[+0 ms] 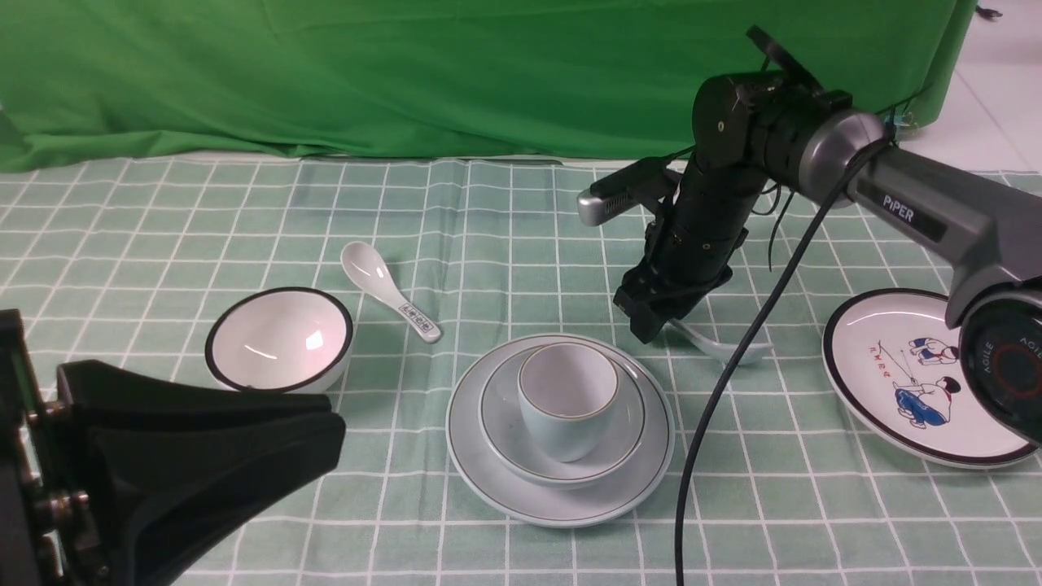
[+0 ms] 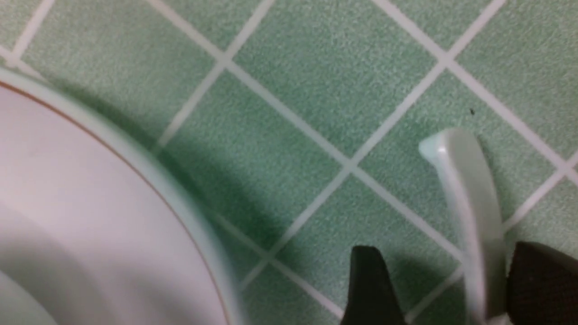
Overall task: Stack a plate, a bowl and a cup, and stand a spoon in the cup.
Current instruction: Use the right arm to grab a blue soup spoon, then use the right arm to put the blue soup spoon into the blue teacup in the middle
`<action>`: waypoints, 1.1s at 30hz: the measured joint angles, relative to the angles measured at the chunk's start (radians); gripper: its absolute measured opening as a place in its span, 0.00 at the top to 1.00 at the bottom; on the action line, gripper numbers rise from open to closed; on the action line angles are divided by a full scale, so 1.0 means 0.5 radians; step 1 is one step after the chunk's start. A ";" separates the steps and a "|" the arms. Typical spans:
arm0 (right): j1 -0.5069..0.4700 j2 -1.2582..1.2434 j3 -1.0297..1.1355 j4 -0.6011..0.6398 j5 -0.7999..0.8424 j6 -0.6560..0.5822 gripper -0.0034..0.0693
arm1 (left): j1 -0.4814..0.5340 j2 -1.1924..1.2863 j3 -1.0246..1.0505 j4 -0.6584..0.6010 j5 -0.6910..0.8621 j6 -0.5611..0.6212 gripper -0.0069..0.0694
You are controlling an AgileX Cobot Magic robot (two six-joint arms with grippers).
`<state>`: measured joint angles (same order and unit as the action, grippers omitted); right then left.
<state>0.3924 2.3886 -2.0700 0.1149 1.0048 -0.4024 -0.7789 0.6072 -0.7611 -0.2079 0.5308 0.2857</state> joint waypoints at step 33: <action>0.149 -1.144 0.808 0.025 -0.051 0.156 0.73 | 0.000 0.000 0.000 -0.002 0.000 0.021 0.89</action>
<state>0.4668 1.8167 -1.6661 0.1272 0.9792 -0.3242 -0.7789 0.6072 -0.7611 -0.2087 0.5308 0.2960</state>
